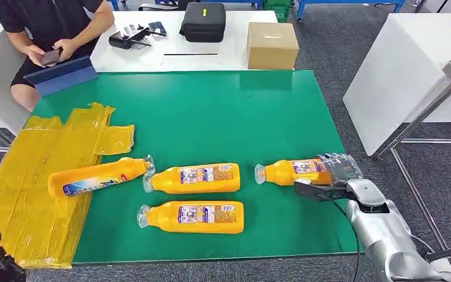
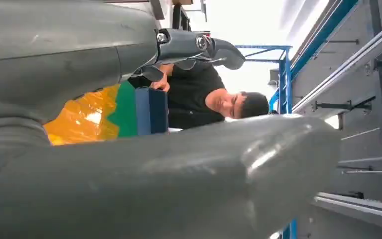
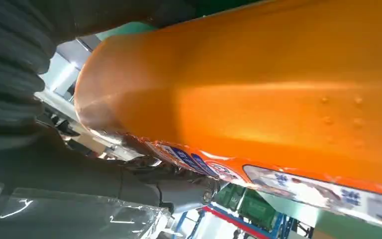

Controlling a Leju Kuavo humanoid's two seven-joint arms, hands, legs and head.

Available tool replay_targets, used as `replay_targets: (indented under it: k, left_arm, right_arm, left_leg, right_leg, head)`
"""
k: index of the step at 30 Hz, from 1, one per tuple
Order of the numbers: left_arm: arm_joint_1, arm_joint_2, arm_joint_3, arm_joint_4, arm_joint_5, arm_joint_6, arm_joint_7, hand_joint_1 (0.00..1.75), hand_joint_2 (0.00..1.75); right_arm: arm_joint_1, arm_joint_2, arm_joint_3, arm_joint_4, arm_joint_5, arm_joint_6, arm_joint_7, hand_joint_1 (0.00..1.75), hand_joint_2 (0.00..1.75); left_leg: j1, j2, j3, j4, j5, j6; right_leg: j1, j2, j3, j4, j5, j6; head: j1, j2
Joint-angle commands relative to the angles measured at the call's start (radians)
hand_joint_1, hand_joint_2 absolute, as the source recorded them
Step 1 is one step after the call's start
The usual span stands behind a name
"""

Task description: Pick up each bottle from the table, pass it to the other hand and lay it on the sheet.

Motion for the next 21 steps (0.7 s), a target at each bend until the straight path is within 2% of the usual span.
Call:
replay_targets:
  k: [1, 5, 8, 10, 13, 15, 18, 21]
  left_arm:
    - [-0.032, 0.031, 0.01, 0.07, 0.008, 0.003, -0.016, 0.0, 0.0]
    - [-0.023, 0.033, 0.01, 0.065, 0.009, 0.002, -0.018, 0.0, 0.0]
    - [0.003, 0.022, 0.027, 0.042, 0.01, -0.002, -0.016, 0.0, 0.0]
    - [0.035, -0.001, 0.048, 0.007, 0.001, 0.002, -0.016, 0.0, 0.0]
    - [0.039, -0.003, 0.049, 0.003, 0.0, 0.002, -0.016, 0.0, 0.0]
    - [0.061, -0.028, 0.061, -0.019, -0.01, -0.01, -0.012, 0.0, 0.0]
    - [0.078, -0.06, 0.056, -0.032, -0.026, -0.046, 0.008, 0.0, 0.0]
    - [0.078, -0.065, 0.049, -0.035, -0.031, -0.05, 0.01, 0.0, 0.0]
  right_arm:
    - [-0.005, -0.049, 0.093, 0.114, -0.063, 0.001, -0.017, 1.75, 1.75]
    - [0.009, -0.059, 0.105, 0.052, -0.124, -0.028, -0.02, 1.75, 1.75]
    - [0.059, -0.105, 0.102, -0.185, -0.196, -0.024, 0.02, 1.75, 1.75]
    - [0.116, -0.124, 0.068, -0.417, -0.188, 0.049, 0.073, 1.75, 1.75]
    - [0.119, -0.123, 0.064, -0.435, -0.186, 0.064, 0.076, 1.75, 1.75]
    - [0.135, -0.081, 0.006, -0.543, -0.17, 0.015, 0.08, 1.75, 1.75]
    - [0.144, 0.003, -0.042, -0.696, -0.1, 0.035, 0.105, 1.75, 1.75]
    - [0.145, 0.025, -0.039, -0.741, -0.077, 0.058, 0.115, 1.75, 1.75]
  left_leg:
    - [0.001, -0.002, -0.001, -0.001, 0.001, -0.003]
    - [0.001, -0.002, -0.002, -0.001, 0.001, -0.003]
    - [0.0, -0.001, -0.004, -0.001, 0.001, -0.004]
    - [-0.001, 0.0, -0.006, 0.0, 0.001, -0.004]
    - [-0.003, 0.0, -0.012, 0.0, 0.003, 0.001]
    - [-0.003, 0.001, -0.014, 0.0, 0.003, 0.001]
    - [-0.004, 0.008, -0.015, 0.002, 0.001, -0.002]
    - [-0.003, 0.008, -0.019, 0.001, 0.002, -0.001]
  right_leg:
    - [0.001, -0.002, 0.0, -0.001, 0.0, -0.001]
    - [0.001, -0.002, -0.001, -0.001, 0.001, -0.002]
    - [0.001, -0.002, -0.003, -0.001, 0.001, -0.002]
    - [0.0, -0.001, -0.004, 0.001, 0.0, -0.002]
    - [0.0, 0.0, 0.002, 0.002, 0.002, 0.003]
    - [0.001, 0.001, -0.001, 0.001, 0.003, 0.003]
    - [0.001, 0.006, -0.003, 0.003, 0.002, 0.002]
    - [0.001, 0.005, -0.007, 0.003, 0.003, 0.003]
  head:
    - [0.0, 0.0]
    - [0.0, 0.0]
    - [0.0, 0.0]
    - [0.0, 0.0]
    - [0.0, 0.0]
    - [0.0, 0.0]
    - [0.0, 0.0]
    - [0.0, 0.0]
